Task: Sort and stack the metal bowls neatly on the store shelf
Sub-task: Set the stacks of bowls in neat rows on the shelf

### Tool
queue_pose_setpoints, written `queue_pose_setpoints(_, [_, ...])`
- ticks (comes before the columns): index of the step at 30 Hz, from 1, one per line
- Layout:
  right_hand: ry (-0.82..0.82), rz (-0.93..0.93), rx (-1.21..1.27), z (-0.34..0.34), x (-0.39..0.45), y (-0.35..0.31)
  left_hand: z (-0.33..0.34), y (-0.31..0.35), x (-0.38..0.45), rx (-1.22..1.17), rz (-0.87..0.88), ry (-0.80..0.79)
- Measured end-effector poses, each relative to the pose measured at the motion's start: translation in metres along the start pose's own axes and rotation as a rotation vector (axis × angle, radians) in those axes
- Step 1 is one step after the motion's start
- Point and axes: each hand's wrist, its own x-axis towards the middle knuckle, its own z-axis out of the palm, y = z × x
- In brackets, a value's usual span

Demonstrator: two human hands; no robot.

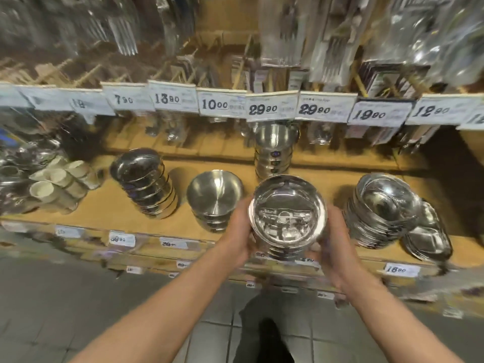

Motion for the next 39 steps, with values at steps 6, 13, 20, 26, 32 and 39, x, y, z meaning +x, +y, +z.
queue_pose_setpoints(6, [-0.051, 0.002, -0.073, 0.087, -0.058, 0.007, -0.078, 0.01, -0.073, -0.036, 0.052, -0.098])
queue_pose_setpoints(13, [-0.218, -0.04, -0.145, 0.198, -0.099, 0.044, -0.189, 0.019, -0.138, -0.083, 0.101, 0.07])
queue_pose_setpoints(20, [-0.454, 0.103, -0.204, 0.292, -0.088, 0.074, -0.285, 0.024, -0.166, -0.182, 0.138, 0.268])
queue_pose_setpoints(26, [-0.474, 0.158, -0.246, 0.361, -0.048, 0.098, -0.347, 0.042, -0.154, -0.247, 0.13, 0.431])
queue_pose_setpoints(32, [-0.522, 0.204, -0.193, 0.41, 0.012, 0.103, -0.392, 0.075, -0.1, -0.232, 0.079, 0.491])
queue_pose_setpoints(39, [-0.306, 0.315, -0.169, 0.454, 0.075, 0.114, -0.43, 0.104, -0.032, -0.208, -0.054, 0.548])
